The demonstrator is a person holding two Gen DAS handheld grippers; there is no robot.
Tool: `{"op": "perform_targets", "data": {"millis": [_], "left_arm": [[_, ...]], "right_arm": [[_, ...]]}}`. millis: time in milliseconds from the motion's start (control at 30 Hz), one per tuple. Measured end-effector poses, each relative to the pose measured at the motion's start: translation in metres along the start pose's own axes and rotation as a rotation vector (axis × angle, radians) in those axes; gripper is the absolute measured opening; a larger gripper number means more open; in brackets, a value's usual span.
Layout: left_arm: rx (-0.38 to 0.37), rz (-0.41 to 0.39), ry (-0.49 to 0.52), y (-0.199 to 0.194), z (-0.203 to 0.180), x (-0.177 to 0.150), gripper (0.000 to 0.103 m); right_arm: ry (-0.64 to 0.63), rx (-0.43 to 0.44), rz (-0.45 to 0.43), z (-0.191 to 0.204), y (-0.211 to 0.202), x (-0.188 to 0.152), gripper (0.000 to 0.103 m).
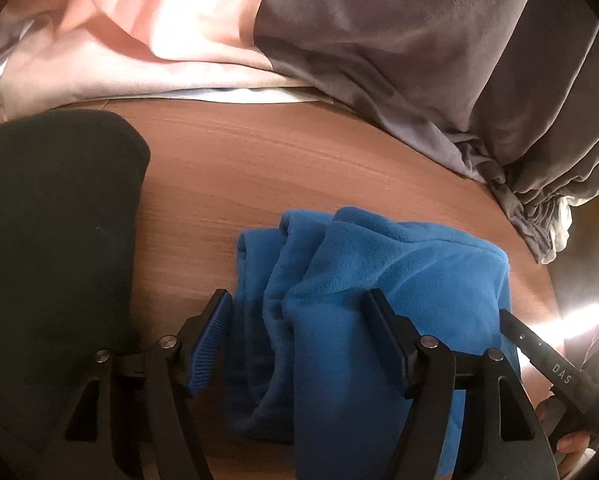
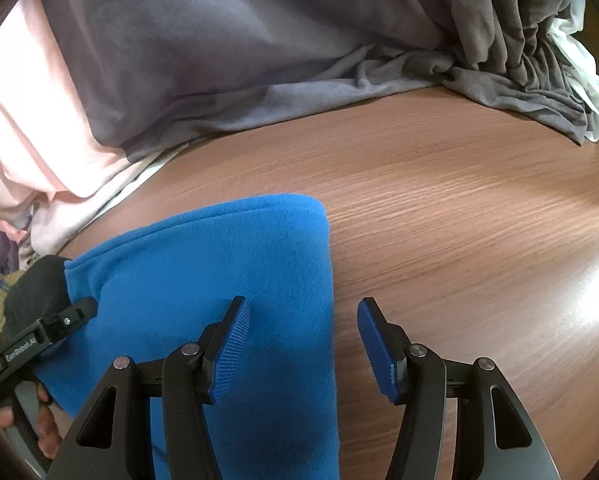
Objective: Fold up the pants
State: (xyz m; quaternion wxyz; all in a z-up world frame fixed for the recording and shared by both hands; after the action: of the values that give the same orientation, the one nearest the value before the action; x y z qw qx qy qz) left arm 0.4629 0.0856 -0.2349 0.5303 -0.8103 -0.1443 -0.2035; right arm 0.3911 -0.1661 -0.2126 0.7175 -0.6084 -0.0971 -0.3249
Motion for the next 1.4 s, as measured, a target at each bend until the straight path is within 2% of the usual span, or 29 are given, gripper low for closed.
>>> {"op": "perform_targets", "data": {"millis": [133,200,233,267,367,533,767,800,833,933,1000,1100,1233,1300,1400], "left_arm": [[0.012,-0.004,0.013,0.0,-0.003,-0.001,0.065],[-0.001,-0.002,0.005,0.001,-0.005,-0.002,0.057],[-0.006,-0.003,0.0,0.0,-0.006,-0.002,0.056],[-0.013,-0.003,-0.004,0.0,-0.005,-0.002,0.053],[-0.012,-0.005,-0.005,-0.001,-0.007,-0.001,0.047],[0.018,-0.035,-0.018,-0.015,-0.011,0.001,0.032],[0.03,-0.115,-0.125,-0.046,-0.019,-0.004,0.023],[0.038,-0.137,-0.125,-0.054,-0.023,-0.006,0.013],[0.024,-0.158,-0.123,-0.064,-0.028,-0.006,0.01],[0.043,-0.189,-0.113,-0.084,-0.037,-0.012,0.01],[0.035,-0.176,-0.108,-0.084,-0.037,-0.017,0.01],[0.031,-0.16,-0.107,-0.076,-0.031,-0.025,0.013],[0.018,-0.147,-0.103,-0.066,-0.023,-0.033,0.021],[0.023,-0.148,-0.096,-0.063,-0.019,-0.032,0.035],[0.02,-0.116,-0.103,-0.055,-0.011,-0.031,0.05]], "right_arm": [[0.006,0.036,0.013,-0.002,0.005,0.0,0.058],[0.031,0.067,0.023,-0.005,0.009,0.0,0.055],[0.036,0.08,0.025,-0.005,0.009,0.0,0.052],[0.029,0.093,0.026,-0.003,0.009,0.0,0.043],[-0.012,0.113,0.027,0.005,0.008,0.001,0.032],[-0.035,0.128,0.019,0.008,0.002,0.005,0.02],[-0.118,0.135,-0.051,0.017,-0.027,0.016,0.018],[-0.121,0.143,-0.059,0.017,-0.031,0.018,0.018],[-0.125,0.153,-0.069,0.018,-0.036,0.02,0.018],[-0.166,0.186,-0.104,0.024,-0.056,0.023,0.017],[-0.181,0.213,-0.104,0.028,-0.065,0.021,0.017],[-0.198,0.192,-0.097,0.028,-0.065,0.014,0.017],[-0.221,0.136,-0.073,0.022,-0.058,0.007,0.017],[-0.222,0.112,-0.076,0.021,-0.056,0.005,0.017],[-0.225,0.064,-0.08,0.021,-0.051,0.003,0.017]]}}
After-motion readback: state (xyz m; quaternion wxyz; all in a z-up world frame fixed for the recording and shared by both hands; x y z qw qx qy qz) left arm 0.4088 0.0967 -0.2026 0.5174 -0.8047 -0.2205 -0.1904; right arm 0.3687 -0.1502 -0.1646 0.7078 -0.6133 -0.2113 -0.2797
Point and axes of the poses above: each gripper's, at about its wrist camera, not at the fingertips, and y roughly the way its jaws point, z to its left, x to its top, the point moved 6 cm from there along y, roughly the way its jaws point, and after that the axes turned 1 degree about z, right-handed, at the moved point
